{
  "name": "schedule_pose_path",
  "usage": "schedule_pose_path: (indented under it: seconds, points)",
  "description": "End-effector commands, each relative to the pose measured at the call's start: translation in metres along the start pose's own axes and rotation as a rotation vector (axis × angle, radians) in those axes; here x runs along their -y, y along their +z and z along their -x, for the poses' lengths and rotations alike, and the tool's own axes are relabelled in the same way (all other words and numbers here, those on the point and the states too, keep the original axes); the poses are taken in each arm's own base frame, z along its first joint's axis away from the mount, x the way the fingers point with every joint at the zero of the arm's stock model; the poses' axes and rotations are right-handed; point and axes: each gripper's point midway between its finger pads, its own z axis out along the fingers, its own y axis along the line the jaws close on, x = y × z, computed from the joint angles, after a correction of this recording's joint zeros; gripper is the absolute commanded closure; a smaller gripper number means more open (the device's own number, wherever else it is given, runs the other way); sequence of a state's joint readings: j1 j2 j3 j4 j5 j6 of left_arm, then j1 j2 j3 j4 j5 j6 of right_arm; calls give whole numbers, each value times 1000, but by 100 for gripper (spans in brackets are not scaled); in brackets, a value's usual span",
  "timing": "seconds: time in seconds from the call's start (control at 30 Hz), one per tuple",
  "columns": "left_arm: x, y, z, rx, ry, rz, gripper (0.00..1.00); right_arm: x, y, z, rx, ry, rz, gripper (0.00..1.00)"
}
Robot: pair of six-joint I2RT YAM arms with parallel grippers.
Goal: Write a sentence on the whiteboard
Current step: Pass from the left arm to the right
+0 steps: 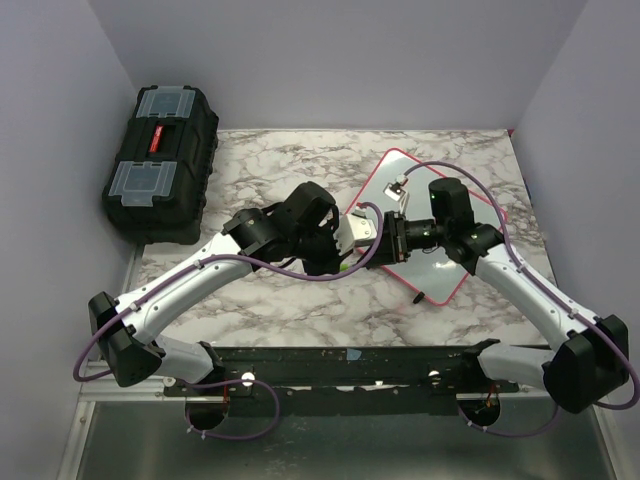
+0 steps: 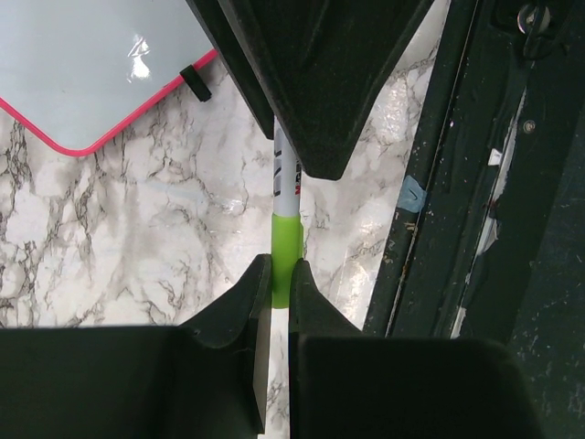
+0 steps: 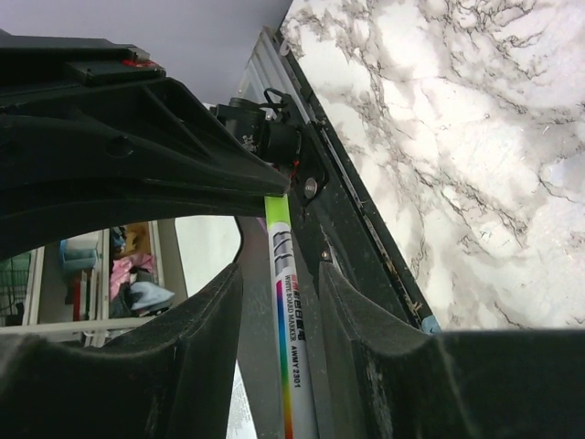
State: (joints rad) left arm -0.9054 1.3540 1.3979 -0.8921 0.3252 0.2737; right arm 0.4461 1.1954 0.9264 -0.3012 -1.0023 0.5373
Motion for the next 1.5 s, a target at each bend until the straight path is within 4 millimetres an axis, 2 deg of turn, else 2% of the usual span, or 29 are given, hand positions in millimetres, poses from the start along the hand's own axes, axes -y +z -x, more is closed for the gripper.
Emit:
schedule_pose_path:
  seconds: [0.0, 0.7, 0.97, 1.37, 1.47]
  points:
    - [-2, -3, 3, 11, 24, 17, 100, 1, 4, 5, 2, -15, -18, 59]
    - [-2, 7, 0, -2, 5, 5, 100, 0, 22, 3, -13, -15, 2, 70]
    - [-3, 7, 2, 4, 5, 8, 100, 1, 28, 1, -24, -16, -3, 71]
    - [-7, 6, 2, 8, 7, 35, 100, 6, 33, -4, -40, -16, -10, 96]
    - [-9, 4, 0, 15, 12, 59, 92, 7, 33, -4, -39, -17, -21, 99]
